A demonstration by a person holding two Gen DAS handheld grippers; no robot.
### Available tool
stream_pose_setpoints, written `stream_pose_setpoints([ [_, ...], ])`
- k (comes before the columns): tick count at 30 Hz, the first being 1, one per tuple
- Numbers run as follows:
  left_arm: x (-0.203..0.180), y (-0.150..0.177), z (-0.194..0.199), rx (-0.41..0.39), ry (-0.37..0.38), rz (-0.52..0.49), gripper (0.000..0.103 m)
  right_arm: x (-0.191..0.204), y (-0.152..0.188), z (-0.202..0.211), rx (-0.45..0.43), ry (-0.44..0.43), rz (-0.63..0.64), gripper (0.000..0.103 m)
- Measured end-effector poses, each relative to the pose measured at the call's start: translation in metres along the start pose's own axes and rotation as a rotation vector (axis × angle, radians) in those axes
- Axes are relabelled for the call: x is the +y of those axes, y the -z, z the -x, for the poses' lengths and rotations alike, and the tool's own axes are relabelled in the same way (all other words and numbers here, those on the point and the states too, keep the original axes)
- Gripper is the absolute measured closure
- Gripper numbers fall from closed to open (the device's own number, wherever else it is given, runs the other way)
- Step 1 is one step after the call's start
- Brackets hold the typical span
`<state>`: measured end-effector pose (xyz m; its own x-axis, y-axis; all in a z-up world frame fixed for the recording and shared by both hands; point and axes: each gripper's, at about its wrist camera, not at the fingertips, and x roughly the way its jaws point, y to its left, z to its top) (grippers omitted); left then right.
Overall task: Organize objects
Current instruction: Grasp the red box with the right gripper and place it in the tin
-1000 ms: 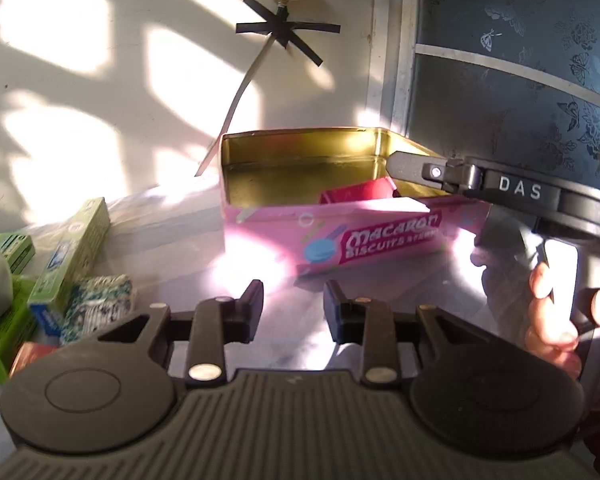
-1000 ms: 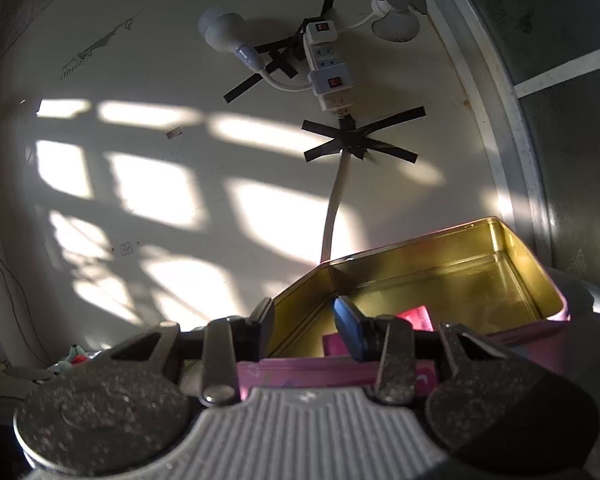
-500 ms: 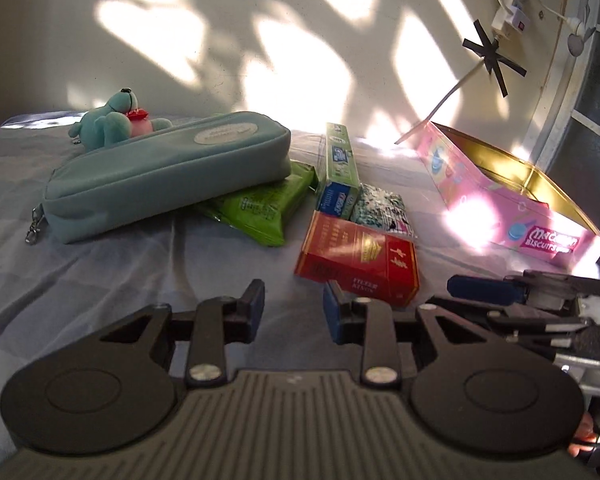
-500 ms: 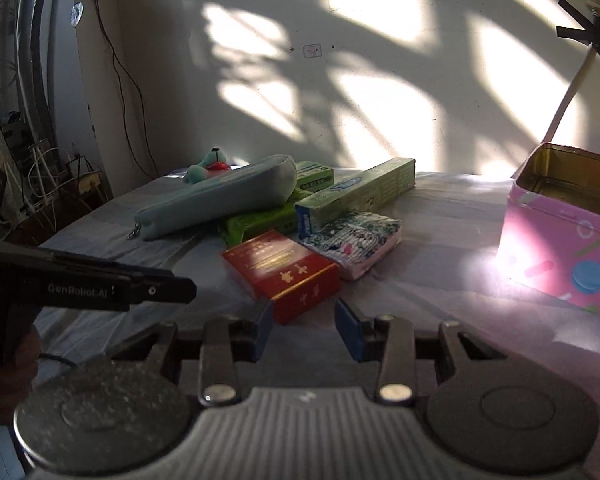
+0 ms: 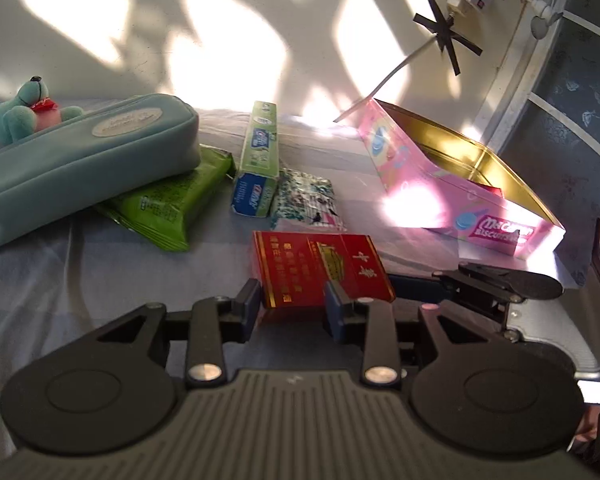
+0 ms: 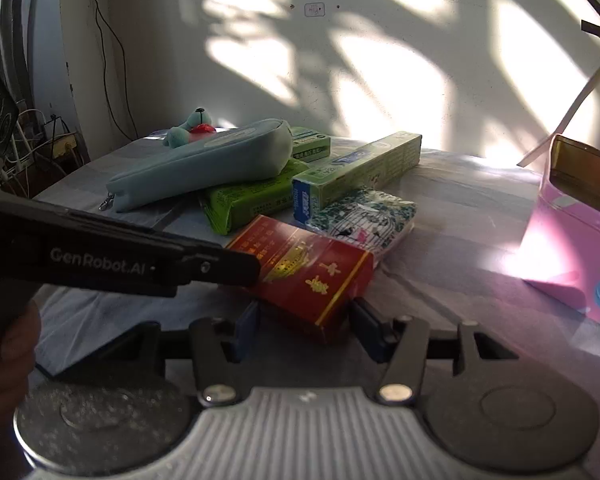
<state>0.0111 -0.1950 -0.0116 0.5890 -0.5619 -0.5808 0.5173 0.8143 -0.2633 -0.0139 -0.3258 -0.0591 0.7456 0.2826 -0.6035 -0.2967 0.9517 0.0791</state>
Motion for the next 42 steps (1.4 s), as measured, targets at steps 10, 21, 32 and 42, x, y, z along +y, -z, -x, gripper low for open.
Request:
stream_pose_setpoints([
  [10, -0.062, 0.007, -0.022, 0.086, 0.081, -0.082, 0.051, -0.025, 0.038, 0.048, -0.046, 0.112, 0.031, 0.049],
  [21, -0.09, 0.002, -0.039, 0.103, 0.084, -0.114, 0.05, -0.063, 0.049, 0.057, -0.047, 0.091, -0.112, 0.05],
  [32, -0.156, -0.083, -0.058, -0.147, 0.096, -0.328, 0.049, -0.118, -0.005, 0.081, -0.343, 0.279, -0.109, 0.049],
  [42, -0.162, -0.105, -0.124, -0.067, 0.023, -0.274, 0.047, -0.187, -0.018, 0.027, -0.207, 0.157, -0.267, 0.044],
])
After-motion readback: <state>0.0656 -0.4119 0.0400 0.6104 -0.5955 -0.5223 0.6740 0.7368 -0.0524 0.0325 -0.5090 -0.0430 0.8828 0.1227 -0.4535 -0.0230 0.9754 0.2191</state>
